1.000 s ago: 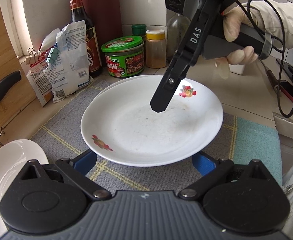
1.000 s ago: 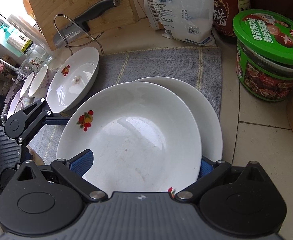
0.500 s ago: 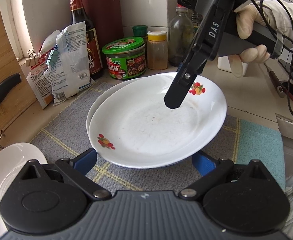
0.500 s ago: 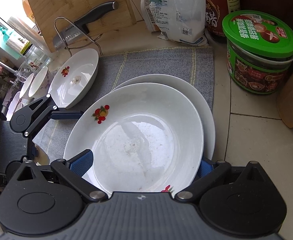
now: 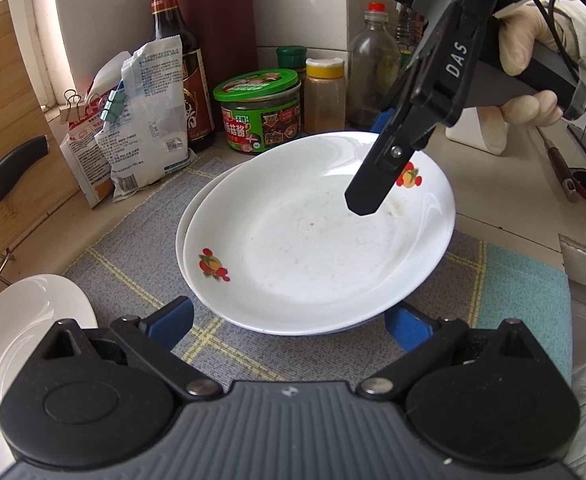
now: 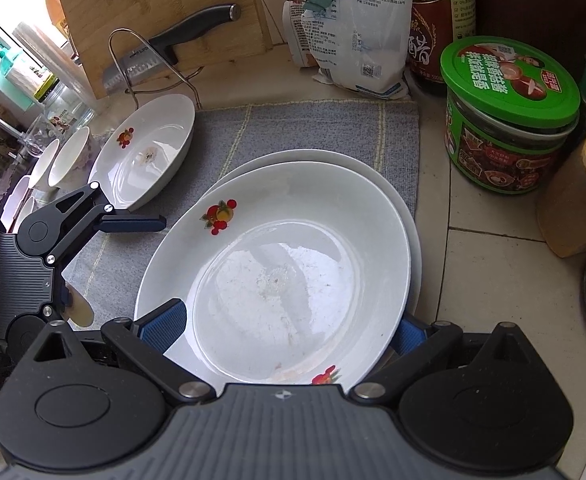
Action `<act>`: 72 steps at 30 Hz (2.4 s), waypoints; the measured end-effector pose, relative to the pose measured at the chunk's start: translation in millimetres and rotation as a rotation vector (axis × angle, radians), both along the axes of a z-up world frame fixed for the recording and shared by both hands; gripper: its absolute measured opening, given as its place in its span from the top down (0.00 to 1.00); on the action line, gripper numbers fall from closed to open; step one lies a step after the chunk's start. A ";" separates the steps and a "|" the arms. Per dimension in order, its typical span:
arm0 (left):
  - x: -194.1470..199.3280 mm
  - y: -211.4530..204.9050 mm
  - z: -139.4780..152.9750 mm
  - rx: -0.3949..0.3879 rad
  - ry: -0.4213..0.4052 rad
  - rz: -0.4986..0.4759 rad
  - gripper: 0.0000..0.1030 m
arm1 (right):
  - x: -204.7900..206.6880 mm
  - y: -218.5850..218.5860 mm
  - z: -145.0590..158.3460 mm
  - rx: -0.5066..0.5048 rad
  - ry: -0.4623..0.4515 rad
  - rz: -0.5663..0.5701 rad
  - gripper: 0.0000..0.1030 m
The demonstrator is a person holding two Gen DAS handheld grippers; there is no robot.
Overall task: Organize plates and bowls
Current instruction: 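Lower the held plate onto the other white plate with the right tool, then open the right tool to release the plate onto the stack, then move the right tool to the stained white plate by the cutting board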
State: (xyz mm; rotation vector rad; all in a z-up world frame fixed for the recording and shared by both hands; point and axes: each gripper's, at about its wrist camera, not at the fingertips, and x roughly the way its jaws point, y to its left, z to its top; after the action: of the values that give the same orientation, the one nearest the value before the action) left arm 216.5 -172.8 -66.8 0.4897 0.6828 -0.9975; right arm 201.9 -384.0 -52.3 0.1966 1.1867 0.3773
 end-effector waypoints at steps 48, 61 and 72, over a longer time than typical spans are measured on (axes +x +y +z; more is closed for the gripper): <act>-44.4 78.3 49.9 -0.083 -0.051 0.524 0.01 | -46.7 58.6 23.7 -0.096 -0.209 0.114 0.00; -27.3 143.1 24.8 -0.014 -0.009 0.685 0.01 | -47.9 131.9 13.0 -0.156 -0.289 0.131 0.00; 5.5 166.9 -2.6 -0.009 0.012 0.624 0.01 | -44.7 173.4 11.3 -0.213 -0.253 0.032 0.00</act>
State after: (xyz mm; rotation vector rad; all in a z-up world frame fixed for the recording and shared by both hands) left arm 222.0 -5.8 -69.4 0.2340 0.7765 -0.4154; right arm 157.2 -210.6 -41.0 -0.0537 0.9730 0.2916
